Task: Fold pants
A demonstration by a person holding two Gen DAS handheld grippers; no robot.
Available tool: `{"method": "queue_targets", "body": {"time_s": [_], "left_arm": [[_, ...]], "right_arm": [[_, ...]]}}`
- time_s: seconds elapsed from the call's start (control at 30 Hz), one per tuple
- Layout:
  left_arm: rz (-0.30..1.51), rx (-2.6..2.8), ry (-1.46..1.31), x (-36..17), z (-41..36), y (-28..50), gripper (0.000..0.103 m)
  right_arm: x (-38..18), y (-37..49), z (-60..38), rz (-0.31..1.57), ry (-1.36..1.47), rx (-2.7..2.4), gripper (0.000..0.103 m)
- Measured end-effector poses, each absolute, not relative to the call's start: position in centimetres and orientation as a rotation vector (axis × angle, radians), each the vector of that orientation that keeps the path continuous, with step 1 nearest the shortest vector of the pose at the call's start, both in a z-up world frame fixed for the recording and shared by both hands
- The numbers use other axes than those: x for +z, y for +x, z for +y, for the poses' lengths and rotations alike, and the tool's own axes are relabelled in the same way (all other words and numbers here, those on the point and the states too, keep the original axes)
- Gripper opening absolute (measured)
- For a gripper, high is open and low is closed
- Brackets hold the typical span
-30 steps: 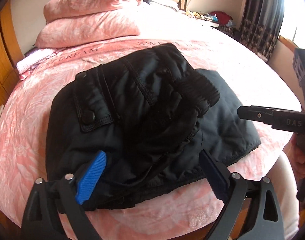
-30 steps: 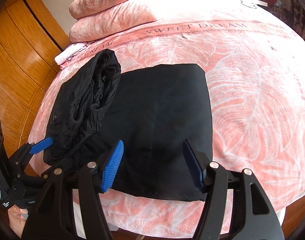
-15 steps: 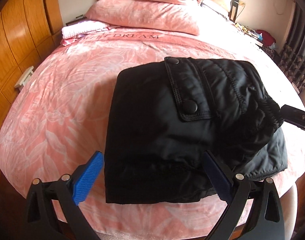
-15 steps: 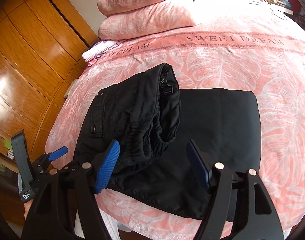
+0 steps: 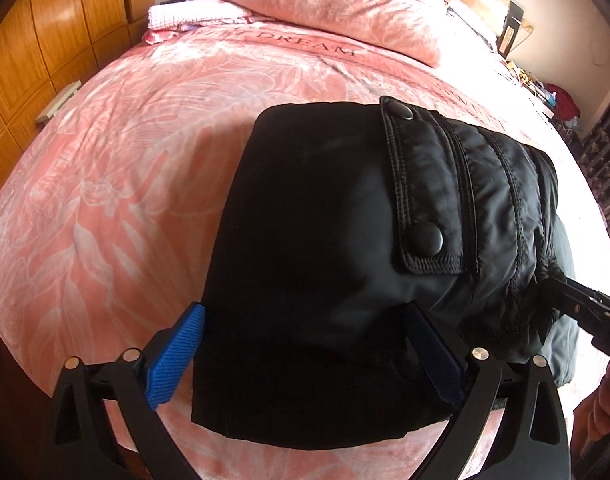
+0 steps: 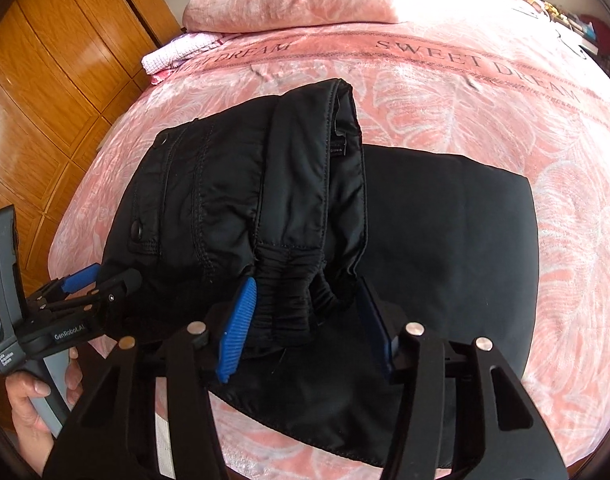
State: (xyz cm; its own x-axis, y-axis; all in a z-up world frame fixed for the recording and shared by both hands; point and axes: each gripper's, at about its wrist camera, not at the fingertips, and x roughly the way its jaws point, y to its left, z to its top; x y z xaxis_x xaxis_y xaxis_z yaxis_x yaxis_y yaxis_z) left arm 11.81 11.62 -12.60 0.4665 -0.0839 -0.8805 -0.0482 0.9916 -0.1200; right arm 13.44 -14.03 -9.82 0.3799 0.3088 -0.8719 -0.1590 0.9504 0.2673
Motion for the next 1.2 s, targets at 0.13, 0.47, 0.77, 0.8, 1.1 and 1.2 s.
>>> {"method": "queue_targets", "body": {"time_s": [0.13, 0.47, 0.77, 0.8, 1.1, 1.2], "left_arm": [[1.089, -0.001, -0.099, -13.2, 11.0, 12.1, 0.1], [1.055, 0.033, -0.256, -11.9, 14.1, 11.2, 0.099], [0.982, 0.006, -0.24, -8.6, 13.6, 10.6, 0.099], [0.976, -0.007, -0.232, -8.3, 13.0, 10.7, 0.099], [0.954, -0.092, -0.06, -7.2, 7.0, 11.1, 0.099], [0.961, -0.105, -0.015, -7.5, 5.5, 11.1, 0.099]], "right_arm": [[-11.0, 14.0, -14.6, 1.178, 0.229, 0.319, 0.051], [-7.0, 12.2, -14.3, 1.059, 0.234, 0.387, 0.023], [0.1, 10.0, -17.8, 0.917, 0.287, 0.456, 0.019], [0.6, 9.6, -18.4, 0.908, 0.286, 0.446, 0.019], [-0.9, 7.8, -25.0, 0.959, 0.302, 0.296, 0.019], [-2.9, 7.4, -26.5, 1.003, 0.332, 0.262, 0.02]]}}
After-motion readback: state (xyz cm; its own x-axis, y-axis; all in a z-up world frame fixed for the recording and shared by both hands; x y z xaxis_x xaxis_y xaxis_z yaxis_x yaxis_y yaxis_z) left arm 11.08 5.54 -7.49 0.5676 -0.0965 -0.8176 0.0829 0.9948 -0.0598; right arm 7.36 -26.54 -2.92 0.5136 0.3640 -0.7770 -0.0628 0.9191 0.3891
